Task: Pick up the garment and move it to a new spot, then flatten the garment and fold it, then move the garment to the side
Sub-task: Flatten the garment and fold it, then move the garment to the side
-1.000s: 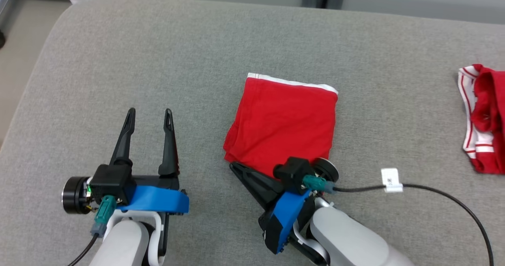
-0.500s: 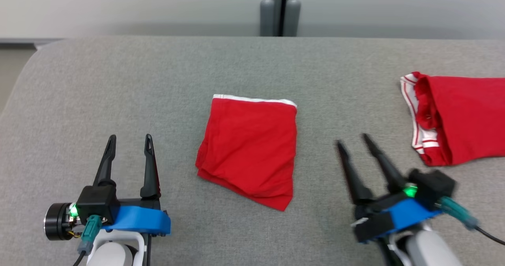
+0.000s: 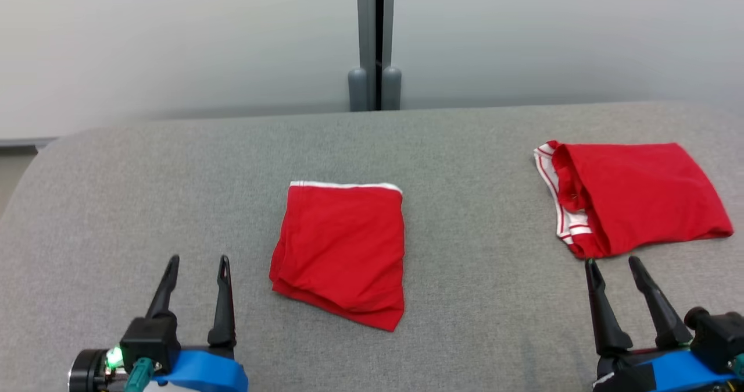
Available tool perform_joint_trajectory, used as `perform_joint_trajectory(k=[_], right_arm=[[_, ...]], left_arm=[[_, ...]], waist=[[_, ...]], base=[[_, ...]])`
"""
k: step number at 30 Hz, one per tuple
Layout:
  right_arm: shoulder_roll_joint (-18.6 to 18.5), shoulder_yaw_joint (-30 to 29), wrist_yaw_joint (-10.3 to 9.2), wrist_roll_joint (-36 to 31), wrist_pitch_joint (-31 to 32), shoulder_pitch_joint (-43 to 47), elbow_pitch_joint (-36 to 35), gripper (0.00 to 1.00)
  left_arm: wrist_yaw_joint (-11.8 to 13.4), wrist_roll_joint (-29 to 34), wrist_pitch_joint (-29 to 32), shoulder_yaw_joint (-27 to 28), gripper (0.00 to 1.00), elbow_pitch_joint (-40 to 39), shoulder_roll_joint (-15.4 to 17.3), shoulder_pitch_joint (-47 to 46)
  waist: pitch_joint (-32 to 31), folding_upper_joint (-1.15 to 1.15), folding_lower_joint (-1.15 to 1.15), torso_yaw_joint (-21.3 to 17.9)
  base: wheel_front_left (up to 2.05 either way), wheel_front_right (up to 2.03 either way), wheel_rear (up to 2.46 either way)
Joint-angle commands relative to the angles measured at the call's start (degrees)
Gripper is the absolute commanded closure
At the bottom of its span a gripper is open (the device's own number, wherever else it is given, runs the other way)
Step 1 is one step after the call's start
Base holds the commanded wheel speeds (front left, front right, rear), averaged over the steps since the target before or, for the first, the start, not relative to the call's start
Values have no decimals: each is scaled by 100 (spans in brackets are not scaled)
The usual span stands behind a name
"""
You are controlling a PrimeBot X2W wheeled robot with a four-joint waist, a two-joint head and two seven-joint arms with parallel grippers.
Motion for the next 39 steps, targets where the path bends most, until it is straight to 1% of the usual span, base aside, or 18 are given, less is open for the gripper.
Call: perform_joint_trajectory(k=[1, 11, 21, 36, 39], right_arm=[[27, 15, 3, -28, 77, 177, -88, 0], [45, -26, 3, 50, 353, 594, -332, 0], [46, -60, 3, 76, 536, 684, -411, 0], [46, -140, 3, 83, 589, 684, -462, 0], [46, -199, 3, 71, 585, 664, -466, 0]], left_arm=[[0, -9, 33, -28, 0, -2, 44, 119], [0, -104, 159, -152, 0, 48, 77, 447], [-47, -139, 380, -188, 0, 81, 213, 401], [46, -170, 221, -143, 0, -13, 238, 312], [14, -181, 184, -145, 0, -26, 243, 244]], waist=[[-162, 1, 1, -105], [-510, 1, 1, -72], [-549, 1, 1, -50], [-502, 1, 1, -5], [-454, 1, 1, 58]], base=[[0, 0, 0], [0, 0, 0], [0, 0, 0], [0, 0, 0], [0, 0, 0]])
